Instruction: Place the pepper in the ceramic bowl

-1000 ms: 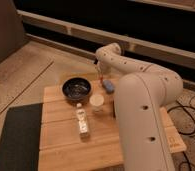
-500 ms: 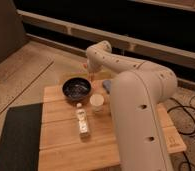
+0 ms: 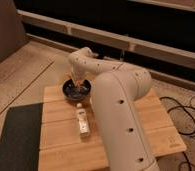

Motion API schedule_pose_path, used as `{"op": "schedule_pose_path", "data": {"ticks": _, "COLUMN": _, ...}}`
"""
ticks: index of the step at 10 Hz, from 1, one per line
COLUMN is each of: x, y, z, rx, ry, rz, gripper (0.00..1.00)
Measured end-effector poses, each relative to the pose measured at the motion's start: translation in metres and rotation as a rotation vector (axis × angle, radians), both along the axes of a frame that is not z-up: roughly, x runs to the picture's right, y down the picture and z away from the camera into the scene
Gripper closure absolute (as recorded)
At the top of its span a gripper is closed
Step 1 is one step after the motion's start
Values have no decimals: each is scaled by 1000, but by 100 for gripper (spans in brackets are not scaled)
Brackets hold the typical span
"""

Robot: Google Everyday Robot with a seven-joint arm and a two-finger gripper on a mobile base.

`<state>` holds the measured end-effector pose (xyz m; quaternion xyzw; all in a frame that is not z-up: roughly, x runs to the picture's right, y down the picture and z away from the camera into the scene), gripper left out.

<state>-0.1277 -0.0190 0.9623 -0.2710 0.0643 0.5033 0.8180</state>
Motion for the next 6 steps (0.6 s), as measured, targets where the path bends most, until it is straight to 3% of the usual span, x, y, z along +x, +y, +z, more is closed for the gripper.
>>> {"op": "schedule_pose_path", "data": {"ticks": 1, "x": 0, "y": 6, "z": 4, "rx": -20, "ry": 6, "rz": -3, "gripper": 77}}
{"op": "schedule_pose_path", "data": {"ticks": 2, "x": 1, "y": 13, "z": 11, "rx": -47, "ry": 19, "rz": 0, "gripper": 62}}
{"op": "schedule_pose_path", "data": {"ticks": 5, "x": -1, "y": 6, "z": 15, "rx": -53, "ry": 24, "rz": 11, "gripper": 28}}
{"op": "schedule_pose_path", "data": {"ticks": 6, "x": -3, "y": 4, "z": 15, "rx": -51, "ry": 21, "rz": 10, "gripper": 23}}
